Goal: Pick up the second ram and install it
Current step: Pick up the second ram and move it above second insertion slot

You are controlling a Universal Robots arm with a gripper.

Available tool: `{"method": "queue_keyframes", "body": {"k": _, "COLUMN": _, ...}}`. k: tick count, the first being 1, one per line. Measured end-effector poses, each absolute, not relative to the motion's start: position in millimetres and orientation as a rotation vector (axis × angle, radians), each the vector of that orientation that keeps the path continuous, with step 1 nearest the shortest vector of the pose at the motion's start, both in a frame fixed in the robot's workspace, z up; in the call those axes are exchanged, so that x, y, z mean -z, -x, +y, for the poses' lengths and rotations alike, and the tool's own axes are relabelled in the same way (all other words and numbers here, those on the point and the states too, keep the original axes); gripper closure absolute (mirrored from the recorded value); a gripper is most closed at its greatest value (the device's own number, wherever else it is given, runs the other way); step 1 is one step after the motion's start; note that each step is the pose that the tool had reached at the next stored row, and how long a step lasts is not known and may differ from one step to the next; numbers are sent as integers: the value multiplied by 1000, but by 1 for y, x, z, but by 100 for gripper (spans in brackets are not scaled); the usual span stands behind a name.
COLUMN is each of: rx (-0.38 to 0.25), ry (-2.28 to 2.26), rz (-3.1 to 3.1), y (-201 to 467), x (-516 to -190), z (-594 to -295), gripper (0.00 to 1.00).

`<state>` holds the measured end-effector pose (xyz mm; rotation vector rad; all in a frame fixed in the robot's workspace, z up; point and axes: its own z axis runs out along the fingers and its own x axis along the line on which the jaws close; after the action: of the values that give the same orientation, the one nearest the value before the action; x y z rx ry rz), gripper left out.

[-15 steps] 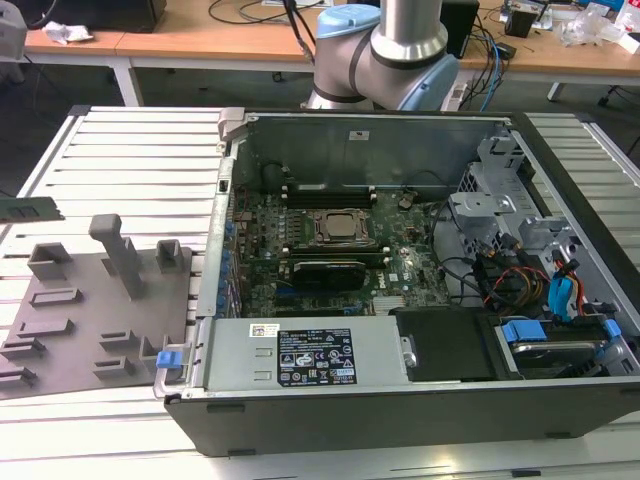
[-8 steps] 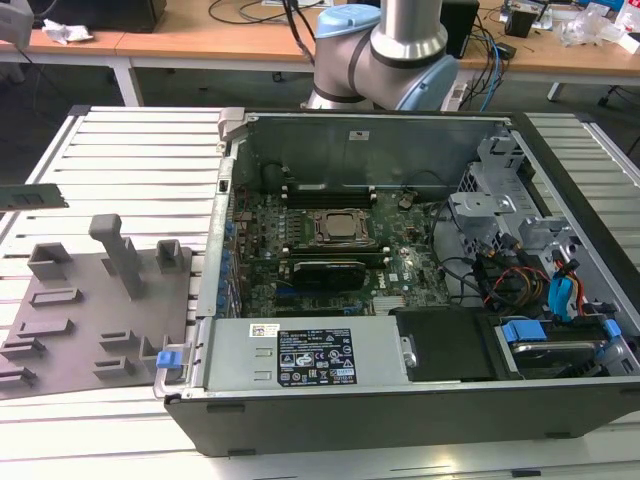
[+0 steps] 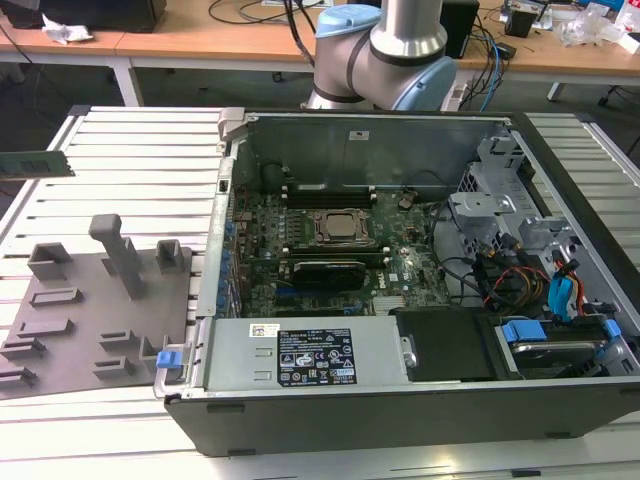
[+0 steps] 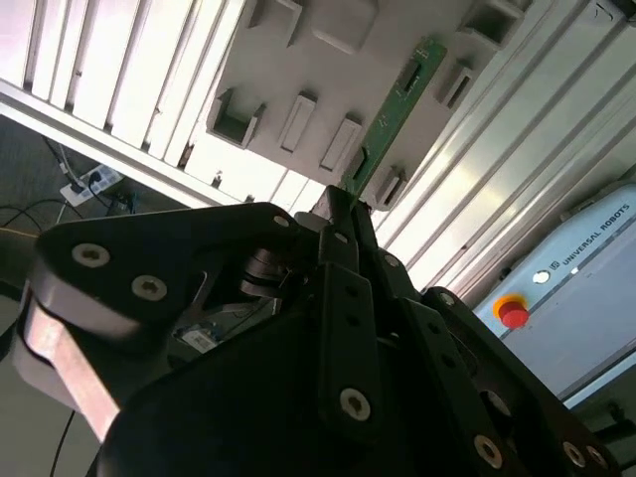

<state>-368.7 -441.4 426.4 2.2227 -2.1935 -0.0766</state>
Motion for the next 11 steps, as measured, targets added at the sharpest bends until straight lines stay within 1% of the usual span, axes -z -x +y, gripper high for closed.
{"method": "queue_keyframes", "body": {"k": 5, "rx": 77, "ry": -2223, "rz": -2194, "y": 368, "x": -435, "z": -436, "gripper": 86}}
{"method": "queue_keyframes", "body": {"k": 11, "rx": 77, "ry": -2222, "rz": -2194, "y": 368, "x": -435, "z": -436, "gripper": 86}}
